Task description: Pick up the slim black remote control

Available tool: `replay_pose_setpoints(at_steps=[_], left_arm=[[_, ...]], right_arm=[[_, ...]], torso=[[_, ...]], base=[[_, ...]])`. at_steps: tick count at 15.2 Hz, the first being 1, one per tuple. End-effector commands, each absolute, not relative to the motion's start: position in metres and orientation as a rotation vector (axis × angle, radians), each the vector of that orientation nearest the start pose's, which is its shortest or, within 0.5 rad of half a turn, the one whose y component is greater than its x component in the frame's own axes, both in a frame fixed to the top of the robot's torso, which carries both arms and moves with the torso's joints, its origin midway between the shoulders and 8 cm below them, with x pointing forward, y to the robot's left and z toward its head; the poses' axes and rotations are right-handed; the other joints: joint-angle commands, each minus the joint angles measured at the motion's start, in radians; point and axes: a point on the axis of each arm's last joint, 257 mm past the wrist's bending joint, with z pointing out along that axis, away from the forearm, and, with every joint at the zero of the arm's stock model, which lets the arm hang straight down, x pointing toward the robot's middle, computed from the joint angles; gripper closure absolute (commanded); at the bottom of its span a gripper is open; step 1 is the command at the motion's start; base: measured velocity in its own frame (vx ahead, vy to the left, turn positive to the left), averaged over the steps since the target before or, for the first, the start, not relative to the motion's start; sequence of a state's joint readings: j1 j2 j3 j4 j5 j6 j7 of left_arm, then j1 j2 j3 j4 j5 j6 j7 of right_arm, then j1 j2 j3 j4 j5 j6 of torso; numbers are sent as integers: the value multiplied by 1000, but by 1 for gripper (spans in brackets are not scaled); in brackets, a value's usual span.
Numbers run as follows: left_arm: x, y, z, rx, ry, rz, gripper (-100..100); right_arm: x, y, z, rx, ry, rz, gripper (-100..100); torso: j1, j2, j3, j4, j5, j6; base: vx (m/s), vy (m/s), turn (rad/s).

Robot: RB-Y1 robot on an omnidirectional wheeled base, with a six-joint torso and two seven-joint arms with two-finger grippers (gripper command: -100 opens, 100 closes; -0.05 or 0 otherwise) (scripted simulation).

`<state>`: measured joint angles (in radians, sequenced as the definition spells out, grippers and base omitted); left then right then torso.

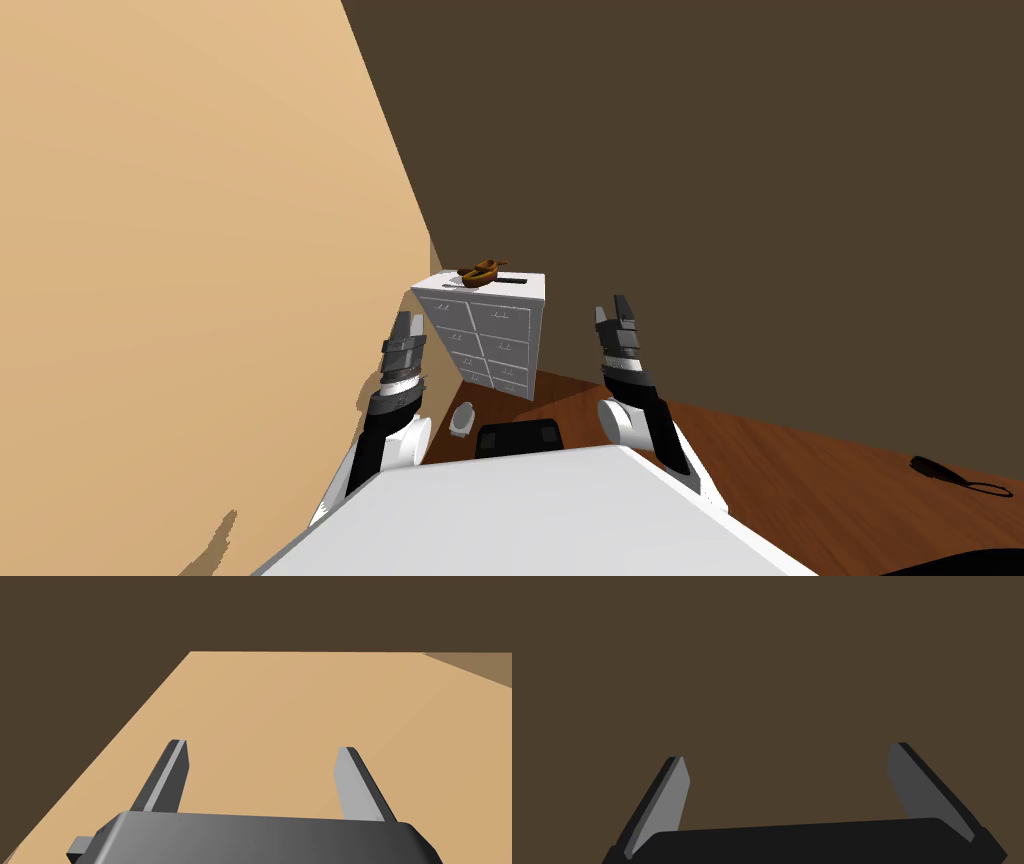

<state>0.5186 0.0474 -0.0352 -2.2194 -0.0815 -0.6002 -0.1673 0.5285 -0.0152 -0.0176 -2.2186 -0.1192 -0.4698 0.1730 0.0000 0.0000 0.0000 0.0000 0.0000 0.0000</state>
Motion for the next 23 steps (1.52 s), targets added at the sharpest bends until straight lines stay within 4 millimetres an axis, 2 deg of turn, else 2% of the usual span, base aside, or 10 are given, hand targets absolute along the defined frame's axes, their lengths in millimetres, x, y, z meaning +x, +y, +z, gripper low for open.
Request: replay_pose_setpoints(at_steps=[1,9,12,14,17,19,20,22,23], left_arm=[[340,253,8,-488,720,-1138,0],[340,253,8,-487,720,-1138,0],[340,253,8,-487,720,-1138,0],[340,253,8,-487,720,-1138,0],[340,253,8,-487,720,-1138,0],[340,253,8,-487,720,-1138,0],[340,253,8,-487,720,-1138,0],[340,253,8,-487,720,-1138,0],[340,253,8,-487,720,-1138,0]], right_arm=[[354,-305,-23,726,713,1159,-100],[355,-313,-48,670,835,1145,-100],[354,-324,-66,655,894,1131,-100],[355,-323,-65,637,913,1130,-100],[352,-339,-84,622,976,1112,-100],[353,-338,-83,597,1000,1110,-100],[351,-348,-92,597,1025,1100,-100],[352,-347,-91,574,1048,1098,-100],[349,-358,-100,574,1073,1087,-100]], torso=[[0,0,0,0,0,0],[-4,4,2,1,-1,0],[-4,4,2,1,-1,0],[-5,4,2,1,-1,0],[-4,4,2,1,-1,0],[-4,5,3,1,-1,0],[-4,4,2,1,-1,0],[-4,4,2,1,-1,0],[-4,3,2,1,-1,0]], base=[[-11,-11,-4],[-42,-39,1],[-49,-47,11],[-45,-46,7],[-51,-43,21],[-51,-44,14],[-43,-46,24],[-36,-38,18],[-30,-36,31]])
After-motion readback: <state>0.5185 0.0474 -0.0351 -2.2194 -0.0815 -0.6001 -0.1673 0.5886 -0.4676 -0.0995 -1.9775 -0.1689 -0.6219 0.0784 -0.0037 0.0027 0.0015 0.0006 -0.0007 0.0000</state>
